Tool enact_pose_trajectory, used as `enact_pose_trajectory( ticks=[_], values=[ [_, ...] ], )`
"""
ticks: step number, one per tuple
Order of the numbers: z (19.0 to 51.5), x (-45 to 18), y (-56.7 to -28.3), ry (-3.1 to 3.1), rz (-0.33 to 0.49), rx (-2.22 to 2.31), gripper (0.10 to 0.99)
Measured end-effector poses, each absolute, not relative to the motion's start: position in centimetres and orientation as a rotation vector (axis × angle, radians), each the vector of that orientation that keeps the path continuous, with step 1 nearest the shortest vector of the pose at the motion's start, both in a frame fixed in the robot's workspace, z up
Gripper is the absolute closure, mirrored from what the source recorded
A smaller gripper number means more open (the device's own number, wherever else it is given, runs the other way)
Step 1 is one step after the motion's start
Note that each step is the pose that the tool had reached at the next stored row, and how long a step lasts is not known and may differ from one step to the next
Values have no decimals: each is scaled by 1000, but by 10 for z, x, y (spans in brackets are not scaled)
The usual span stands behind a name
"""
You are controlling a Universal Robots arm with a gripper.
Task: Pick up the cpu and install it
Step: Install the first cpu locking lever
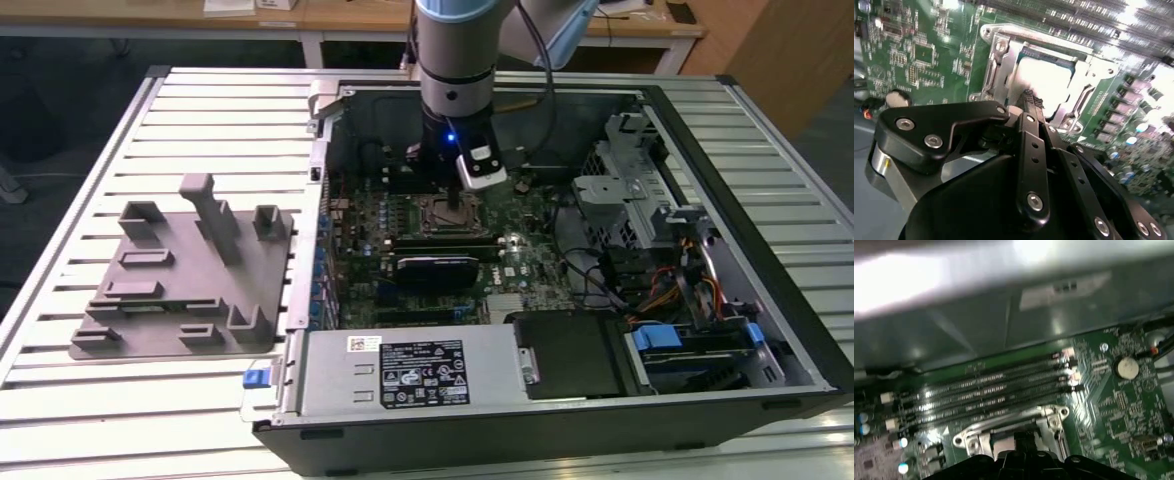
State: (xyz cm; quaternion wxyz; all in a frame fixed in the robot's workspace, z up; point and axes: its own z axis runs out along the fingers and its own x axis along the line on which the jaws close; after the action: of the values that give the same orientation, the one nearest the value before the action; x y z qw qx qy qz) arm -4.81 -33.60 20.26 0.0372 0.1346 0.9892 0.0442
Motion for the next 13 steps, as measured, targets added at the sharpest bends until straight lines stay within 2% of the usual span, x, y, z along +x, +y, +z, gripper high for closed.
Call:
enact_pose_trajectory(
  ticks=[13],
  values=[
    [203,-48,-346,3047,101,414,980]
  ],
)
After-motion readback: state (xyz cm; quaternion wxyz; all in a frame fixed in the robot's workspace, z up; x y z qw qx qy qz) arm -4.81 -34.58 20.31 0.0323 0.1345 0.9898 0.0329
